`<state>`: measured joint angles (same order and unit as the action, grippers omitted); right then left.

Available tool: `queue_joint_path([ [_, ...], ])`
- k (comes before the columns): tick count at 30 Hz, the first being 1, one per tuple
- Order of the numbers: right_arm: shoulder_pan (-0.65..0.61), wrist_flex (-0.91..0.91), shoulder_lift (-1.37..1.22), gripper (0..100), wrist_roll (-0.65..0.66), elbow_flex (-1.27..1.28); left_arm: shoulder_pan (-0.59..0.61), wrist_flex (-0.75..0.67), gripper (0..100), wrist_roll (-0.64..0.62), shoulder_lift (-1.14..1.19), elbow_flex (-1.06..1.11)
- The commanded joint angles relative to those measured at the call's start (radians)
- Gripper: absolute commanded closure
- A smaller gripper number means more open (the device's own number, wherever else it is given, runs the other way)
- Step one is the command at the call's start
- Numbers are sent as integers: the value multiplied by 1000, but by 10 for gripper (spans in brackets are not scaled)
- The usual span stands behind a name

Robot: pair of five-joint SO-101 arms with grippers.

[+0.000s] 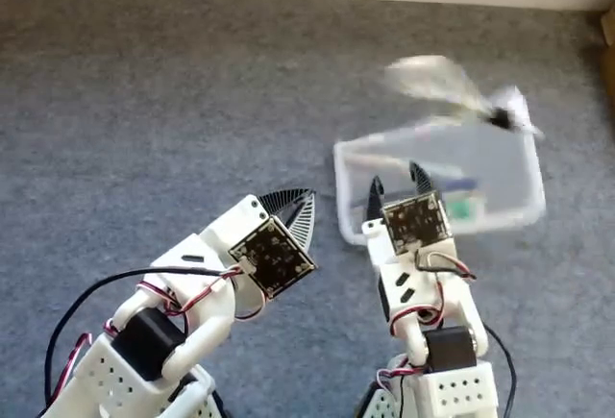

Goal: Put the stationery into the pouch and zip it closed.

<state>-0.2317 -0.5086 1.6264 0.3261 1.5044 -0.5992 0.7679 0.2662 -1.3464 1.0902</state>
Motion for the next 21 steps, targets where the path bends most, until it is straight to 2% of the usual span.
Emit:
queue_joint_path([
  [1,-7,-2,-1,828,6,-16,13,-3,994,-9,-16,-5],
  [8,-7,-2,-1,832,6,-15,48,-5,994,-8,-18,-7],
  [14,-7,-2,1,998,11,-24,119,-44,994,-8,-18,-8],
  [21,-5,-1,2,992,11,-25,226,-25,994,-9,-19,-7],
])
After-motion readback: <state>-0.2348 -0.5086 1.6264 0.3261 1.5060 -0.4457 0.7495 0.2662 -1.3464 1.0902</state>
